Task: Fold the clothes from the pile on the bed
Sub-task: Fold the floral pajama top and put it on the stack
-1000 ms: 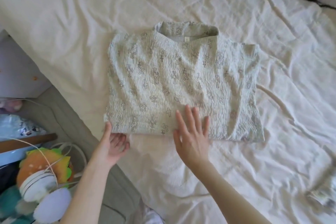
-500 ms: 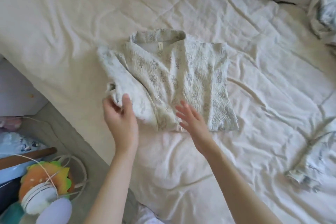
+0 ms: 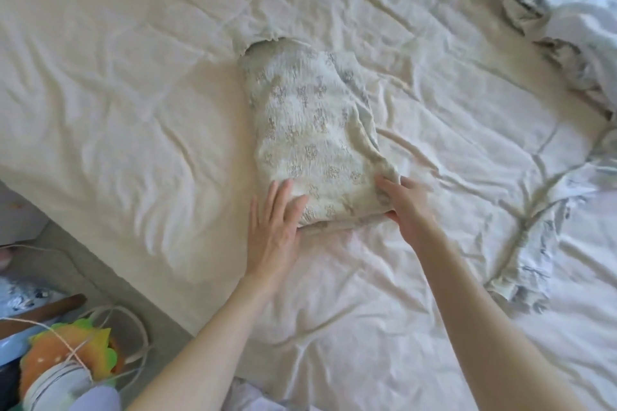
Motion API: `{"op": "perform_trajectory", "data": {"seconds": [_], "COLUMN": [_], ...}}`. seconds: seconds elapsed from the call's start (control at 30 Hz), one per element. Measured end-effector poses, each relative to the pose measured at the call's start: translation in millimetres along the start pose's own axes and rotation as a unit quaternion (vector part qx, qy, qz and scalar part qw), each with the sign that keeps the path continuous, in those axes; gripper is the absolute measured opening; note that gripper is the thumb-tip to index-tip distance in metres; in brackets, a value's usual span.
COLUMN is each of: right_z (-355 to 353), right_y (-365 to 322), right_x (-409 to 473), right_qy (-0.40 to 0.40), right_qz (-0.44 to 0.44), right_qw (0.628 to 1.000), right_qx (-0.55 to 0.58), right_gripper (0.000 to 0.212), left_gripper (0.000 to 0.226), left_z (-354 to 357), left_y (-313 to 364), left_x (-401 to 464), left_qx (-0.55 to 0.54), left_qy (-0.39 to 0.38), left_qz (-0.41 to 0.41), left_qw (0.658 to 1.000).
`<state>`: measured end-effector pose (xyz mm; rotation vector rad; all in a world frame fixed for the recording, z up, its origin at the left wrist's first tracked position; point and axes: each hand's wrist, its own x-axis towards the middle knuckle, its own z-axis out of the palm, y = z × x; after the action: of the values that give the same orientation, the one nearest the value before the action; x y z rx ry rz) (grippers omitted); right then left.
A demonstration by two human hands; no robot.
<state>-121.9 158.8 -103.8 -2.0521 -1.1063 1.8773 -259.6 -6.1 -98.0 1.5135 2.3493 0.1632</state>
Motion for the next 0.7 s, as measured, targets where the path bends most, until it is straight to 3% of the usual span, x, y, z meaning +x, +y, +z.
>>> {"op": "perform_trajectory", "data": {"seconds": [0.13,0.27,0.4,0.57,0.7], "right_z": [-2,-3,-3,-7,-3], "right_y": [14,26,30,35,36], "right_x": [-4,-2,4,11,15], "right_qy": [0.028,0.049,0.014,0.011,-0.028], "right_qz": [-0.046,-0.070,-0.013,-0.016,-0.013], "right_qw": [0.998,0.984,0.977,0.992,0.997], "right_qx": [-0.040,-0.155,-0.213,-0.125,-0.068], "right_gripper": [0.030,0.024,0.010,0.034,0.023], "left_gripper": [0.066,0.080,0.082,0.084,0.071], "left_z": [5,13,19,21,26], "left_y": [-30,-42,-47,-51,-53], "left_x": [-5,-12,-18,-18,-11], "left_qx": [-0.013,0.012,0.036,0.103,0.097], "left_qy": [0.050,0.020,-0.015,-0.045,0.016], "left_qz": [0.058,0.089,0.089,0.107,0.128], "left_qw": [0.997,0.996,0.995,0.988,0.987]}}
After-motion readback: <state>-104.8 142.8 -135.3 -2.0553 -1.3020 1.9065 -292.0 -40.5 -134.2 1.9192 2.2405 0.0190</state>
